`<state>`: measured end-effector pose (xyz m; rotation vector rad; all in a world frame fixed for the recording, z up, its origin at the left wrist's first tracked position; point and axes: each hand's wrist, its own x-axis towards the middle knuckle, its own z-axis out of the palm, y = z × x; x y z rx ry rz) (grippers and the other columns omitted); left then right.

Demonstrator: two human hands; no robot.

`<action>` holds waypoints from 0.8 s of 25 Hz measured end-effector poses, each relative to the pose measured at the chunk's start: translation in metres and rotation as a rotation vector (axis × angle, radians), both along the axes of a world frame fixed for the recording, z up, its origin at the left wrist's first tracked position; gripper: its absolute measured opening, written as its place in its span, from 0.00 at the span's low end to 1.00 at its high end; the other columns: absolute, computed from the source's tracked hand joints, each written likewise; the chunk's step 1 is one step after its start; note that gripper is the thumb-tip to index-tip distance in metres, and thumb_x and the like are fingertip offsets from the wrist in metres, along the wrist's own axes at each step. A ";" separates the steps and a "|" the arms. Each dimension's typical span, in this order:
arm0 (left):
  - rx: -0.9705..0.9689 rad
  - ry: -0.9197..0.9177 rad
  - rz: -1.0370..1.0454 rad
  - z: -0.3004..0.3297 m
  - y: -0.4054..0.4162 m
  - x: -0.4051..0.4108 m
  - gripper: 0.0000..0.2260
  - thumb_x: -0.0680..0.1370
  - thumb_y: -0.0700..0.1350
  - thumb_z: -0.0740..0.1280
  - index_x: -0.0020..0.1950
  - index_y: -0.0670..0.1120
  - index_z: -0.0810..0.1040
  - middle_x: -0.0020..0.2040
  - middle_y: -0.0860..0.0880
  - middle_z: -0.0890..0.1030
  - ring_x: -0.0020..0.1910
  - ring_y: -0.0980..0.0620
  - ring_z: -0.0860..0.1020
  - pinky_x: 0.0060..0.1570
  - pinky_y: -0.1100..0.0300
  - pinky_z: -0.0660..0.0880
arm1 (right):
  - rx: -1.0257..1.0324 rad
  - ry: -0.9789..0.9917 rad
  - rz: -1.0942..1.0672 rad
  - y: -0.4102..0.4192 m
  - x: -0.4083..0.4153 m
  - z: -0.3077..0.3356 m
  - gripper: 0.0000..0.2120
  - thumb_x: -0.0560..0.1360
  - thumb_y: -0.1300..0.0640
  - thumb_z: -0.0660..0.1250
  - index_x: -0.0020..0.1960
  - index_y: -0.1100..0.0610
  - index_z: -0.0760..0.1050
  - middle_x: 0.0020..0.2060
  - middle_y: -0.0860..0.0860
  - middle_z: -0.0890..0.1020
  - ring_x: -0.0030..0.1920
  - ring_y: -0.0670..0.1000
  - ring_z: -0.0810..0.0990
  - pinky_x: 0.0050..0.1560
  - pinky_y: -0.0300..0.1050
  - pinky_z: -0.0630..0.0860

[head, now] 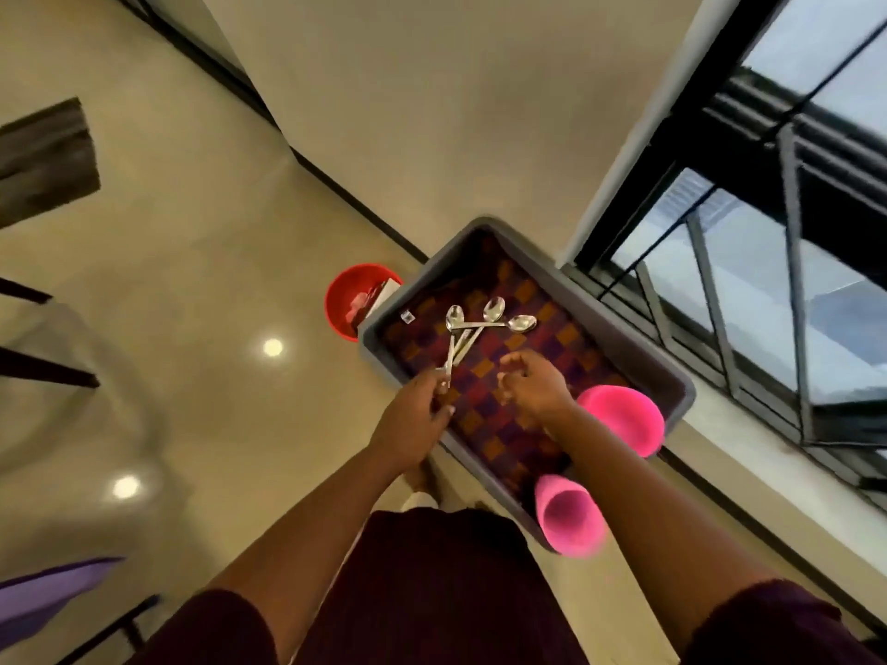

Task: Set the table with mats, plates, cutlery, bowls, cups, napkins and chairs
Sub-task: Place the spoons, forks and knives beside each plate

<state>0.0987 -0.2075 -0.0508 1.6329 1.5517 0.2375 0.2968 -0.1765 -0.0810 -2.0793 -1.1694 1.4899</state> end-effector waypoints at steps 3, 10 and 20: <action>-0.075 0.135 0.013 -0.050 0.050 0.019 0.20 0.76 0.46 0.70 0.66 0.44 0.71 0.62 0.43 0.73 0.62 0.44 0.71 0.59 0.54 0.70 | -0.056 -0.074 0.142 0.042 -0.009 -0.048 0.13 0.78 0.54 0.65 0.61 0.51 0.73 0.41 0.51 0.83 0.39 0.51 0.81 0.38 0.43 0.76; -0.009 0.529 -0.004 -0.154 0.104 0.048 0.29 0.79 0.58 0.63 0.71 0.41 0.62 0.67 0.42 0.65 0.65 0.43 0.67 0.60 0.52 0.70 | 0.085 -0.230 0.107 0.098 -0.025 -0.133 0.21 0.80 0.46 0.59 0.72 0.43 0.62 0.40 0.49 0.79 0.40 0.52 0.79 0.43 0.49 0.75; -0.186 0.492 -0.182 -0.154 0.111 0.073 0.15 0.83 0.39 0.54 0.69 0.39 0.61 0.67 0.38 0.68 0.62 0.42 0.74 0.56 0.52 0.73 | -0.079 -0.253 -0.374 0.098 -0.027 -0.139 0.10 0.73 0.51 0.68 0.43 0.58 0.79 0.39 0.53 0.83 0.40 0.55 0.83 0.45 0.51 0.81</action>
